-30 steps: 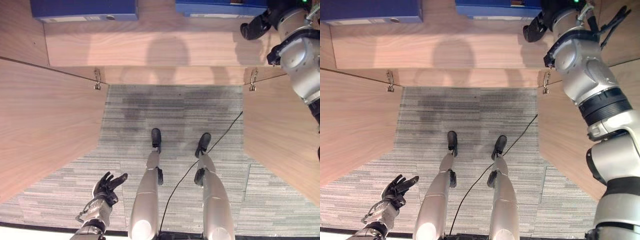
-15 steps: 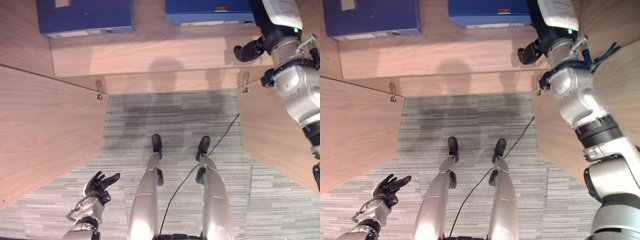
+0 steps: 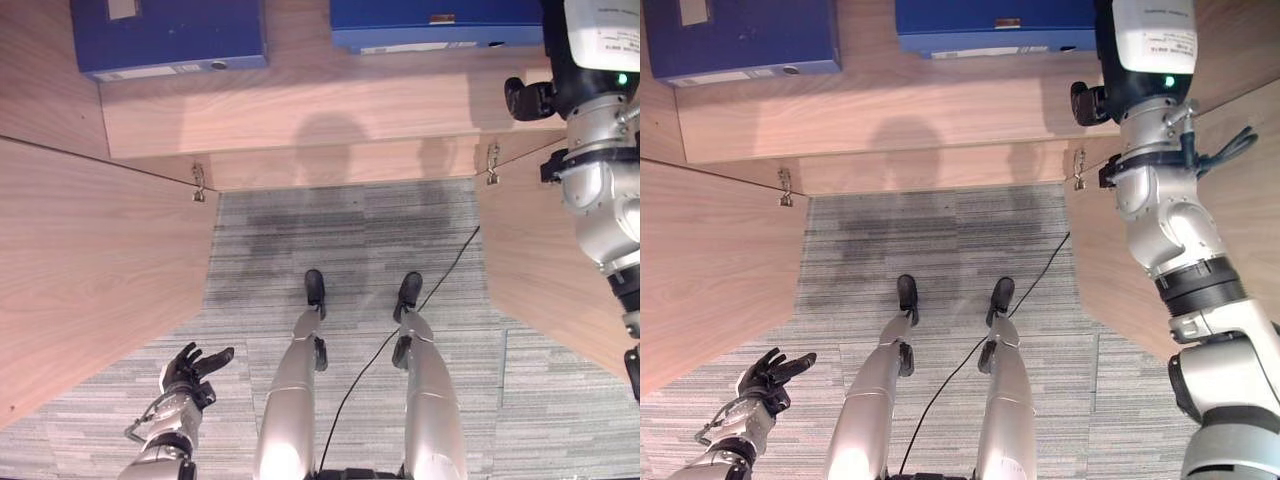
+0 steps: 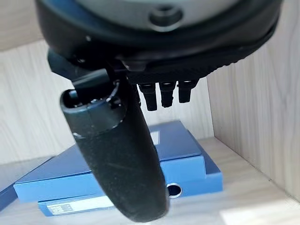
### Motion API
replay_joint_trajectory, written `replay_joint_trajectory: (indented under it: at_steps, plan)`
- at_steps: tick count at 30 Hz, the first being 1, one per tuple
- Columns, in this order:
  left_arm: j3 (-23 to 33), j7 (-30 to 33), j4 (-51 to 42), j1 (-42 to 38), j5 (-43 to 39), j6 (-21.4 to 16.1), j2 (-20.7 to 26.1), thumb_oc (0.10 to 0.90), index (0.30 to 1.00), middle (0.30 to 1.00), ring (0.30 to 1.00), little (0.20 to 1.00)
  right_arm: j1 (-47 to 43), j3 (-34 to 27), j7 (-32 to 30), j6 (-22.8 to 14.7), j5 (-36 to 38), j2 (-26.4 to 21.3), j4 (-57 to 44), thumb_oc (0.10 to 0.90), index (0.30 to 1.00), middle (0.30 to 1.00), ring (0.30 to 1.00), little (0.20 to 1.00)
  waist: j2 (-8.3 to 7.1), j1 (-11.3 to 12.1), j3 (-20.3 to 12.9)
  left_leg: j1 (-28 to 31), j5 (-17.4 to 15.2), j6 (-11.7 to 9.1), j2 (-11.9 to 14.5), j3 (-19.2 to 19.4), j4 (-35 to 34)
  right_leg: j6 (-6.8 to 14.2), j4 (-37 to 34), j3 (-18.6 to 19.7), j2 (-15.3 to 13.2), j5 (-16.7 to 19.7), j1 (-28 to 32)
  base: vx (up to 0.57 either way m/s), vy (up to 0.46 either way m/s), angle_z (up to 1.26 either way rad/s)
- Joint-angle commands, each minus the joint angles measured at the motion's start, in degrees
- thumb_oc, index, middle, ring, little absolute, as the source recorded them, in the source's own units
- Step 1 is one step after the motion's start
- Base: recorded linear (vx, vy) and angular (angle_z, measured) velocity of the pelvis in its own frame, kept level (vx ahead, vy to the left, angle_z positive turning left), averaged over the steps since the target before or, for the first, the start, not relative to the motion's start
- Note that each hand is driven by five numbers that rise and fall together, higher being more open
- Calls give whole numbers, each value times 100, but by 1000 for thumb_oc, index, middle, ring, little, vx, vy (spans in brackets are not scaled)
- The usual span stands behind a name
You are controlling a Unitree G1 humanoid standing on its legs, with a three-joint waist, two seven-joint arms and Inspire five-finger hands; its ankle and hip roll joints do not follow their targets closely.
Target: Put the empty folder in the office cabinet
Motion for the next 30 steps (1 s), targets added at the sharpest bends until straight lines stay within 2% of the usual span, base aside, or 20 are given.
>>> replay_joint_trajectory:
  at_steps: [1,4,6,7,10,14,15,18,21,22,23,25,30]
  plan:
    - [-118,351,609,544,124,-19,105,800,900,900,900,900,644,-146,-362,-285,-54,148,-384,800,900,900,900,900,-144,-114,-832,-19,-1009,6,-173,-311,538,146,-764,-166,139,-210,386,47,6,10]
    - [-218,374,612,564,330,18,-32,800,900,900,900,900,1544,-245,-174,-407,177,523,-574,800,900,900,900,900,-202,-158,-843,380,-1106,9,-142,-293,564,151,-698,-188,131,-304,779,62,15,4]
    - [-266,369,591,587,370,15,-78,800,900,900,900,900,1893,-329,-101,-461,203,585,-697,800,900,900,900,900,-221,-164,-796,606,-1140,14,-148,-283,543,156,-697,-193,140,-332,1000,58,27,1]
    - [-360,352,578,579,452,19,-226,800,900,900,900,900,2392,-366,-20,-574,334,795,-802,800,900,900,900,900,-254,-214,-779,974,-1185,3,-147,-270,496,176,-705,-228,153,-395,1378,72,37,2]
    - [-626,314,528,599,704,41,-391,800,900,900,900,900,3044,-293,198,-707,368,1060,-917,800,900,900,900,900,-318,-271,-752,1597,-1228,-4,-151,-227,360,205,-846,-237,193,-442,2059,85,40,0]
    - [-935,316,522,568,971,54,-592,800,900,900,900,900,3443,-164,380,-767,548,1381,-700,800,900,900,900,900,-361,-344,-907,2090,-1239,-10,-144,-193,219,255,-1021,-237,247,-429,2564,73,38,-9]
    - [-1170,315,521,559,1195,62,-700,800,900,900,900,900,3660,-86,509,-756,735,1560,-468,800,900,900,900,900,-381,-396,-1035,2355,-1255,12,-133,-146,135,277,-1118,-210,271,-418,2816,80,41,-13]
    - [-1406,399,578,553,1498,68,-821,800,900,900,900,900,3805,-20,653,-708,1060,1851,-228,800,900,900,900,900,-414,-443,-1158,2573,-1214,39,-140,-101,0,292,-1196,-188,295,-397,2978,51,36,-14]
    - [-1699,456,611,604,1802,191,-924,800,900,900,900,900,4357,-114,1126,-671,2484,2563,543,800,900,900,900,900,-382,-494,-1479,3084,-1112,95,-174,-38,-448,323,-1331,-167,388,-404,3292,65,63,-12]
    - [-1700,456,610,604,1802,191,-921,800,900,900,900,900,4355,-115,1126,-672,2485,2566,545,800,900,900,900,900,-389,-496,-1488,3076,-1091,98,-183,-37,-464,324,-1339,-166,381,-393,3281,70,89,-12]
    - [-1765,387,590,666,1832,238,-876,800,900,900,900,900,4591,-281,1268,-630,3244,2871,989,800,900,900,900,900,-350,-524,-1652,3306,-1014,112,-199,12,-730,340,-1416,-132,430,-378,3406,91,83,-11]
    - [-1808,304,597,794,1837,252,-886,800,900,900,900,900,4786,-446,1355,-581,3770,3129,1524,800,900,900,900,900,-322,-539,-1796,3546,-999,103,-207,63,-909,356,-1500,-115,483,-373,3578,124,96,-18]
    - [-1745,132,652,1082,1731,279,-918,800,900,900,900,900,5060,-662,1470,-525,4326,3498,2447,800,900,900,900,900,-329,-550,-2090,3882,-1003,94,-269,151,-1173,390,-1720,-42,560,-347,3838,97,63,-15]
